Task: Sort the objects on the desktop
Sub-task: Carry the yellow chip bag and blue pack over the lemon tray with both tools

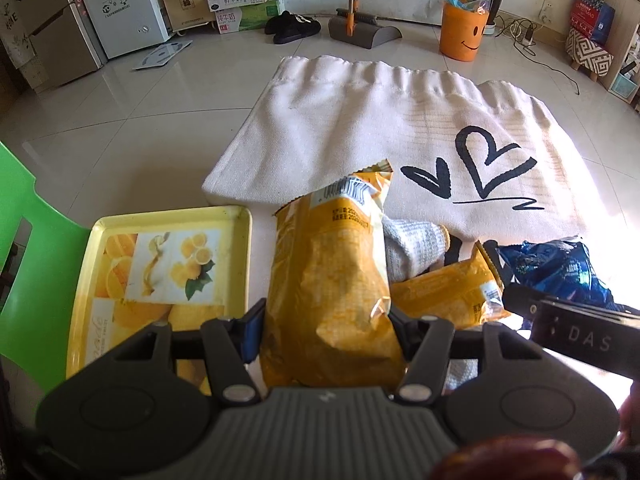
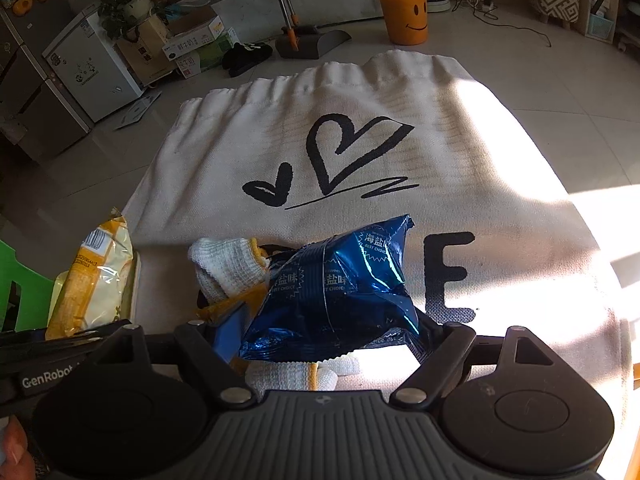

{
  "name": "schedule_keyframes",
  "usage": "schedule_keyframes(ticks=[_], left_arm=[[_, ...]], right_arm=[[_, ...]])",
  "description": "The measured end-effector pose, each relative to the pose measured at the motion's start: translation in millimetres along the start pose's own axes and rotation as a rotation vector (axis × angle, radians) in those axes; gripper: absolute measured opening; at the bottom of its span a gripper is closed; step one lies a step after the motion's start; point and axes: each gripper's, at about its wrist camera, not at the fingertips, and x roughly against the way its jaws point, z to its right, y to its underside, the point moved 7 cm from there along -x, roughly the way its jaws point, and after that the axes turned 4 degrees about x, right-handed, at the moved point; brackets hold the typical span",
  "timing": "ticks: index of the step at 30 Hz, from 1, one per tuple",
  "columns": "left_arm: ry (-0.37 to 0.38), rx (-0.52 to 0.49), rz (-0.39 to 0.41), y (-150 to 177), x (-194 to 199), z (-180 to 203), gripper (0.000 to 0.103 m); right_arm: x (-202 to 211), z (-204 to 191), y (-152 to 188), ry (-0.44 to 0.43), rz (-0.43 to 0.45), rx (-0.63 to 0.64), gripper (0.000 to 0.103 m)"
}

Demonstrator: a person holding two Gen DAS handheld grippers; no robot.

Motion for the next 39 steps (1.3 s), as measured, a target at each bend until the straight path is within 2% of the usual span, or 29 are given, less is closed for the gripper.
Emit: schedule_keyframes(ticks=[13, 28, 39], left_arm=[[-0.038, 0.089, 0.061, -12.3, 26.2, -36.9, 0.056], [-0.095, 0.226, 0.101, -19.0, 43.3, -100.0, 0.056], [-0.14, 0.343, 0.128, -29.2, 51.9, -150.6, 0.056]], right_arm=[[11.6, -56.1, -10.1, -0.074, 0.045, 0.034, 0.081], [4.9, -108.3, -17.3, -0.126, 0.066, 0.019, 0.081], [-12.4, -163.3, -7.8, -0.214, 0.033, 0.071, 0.081]])
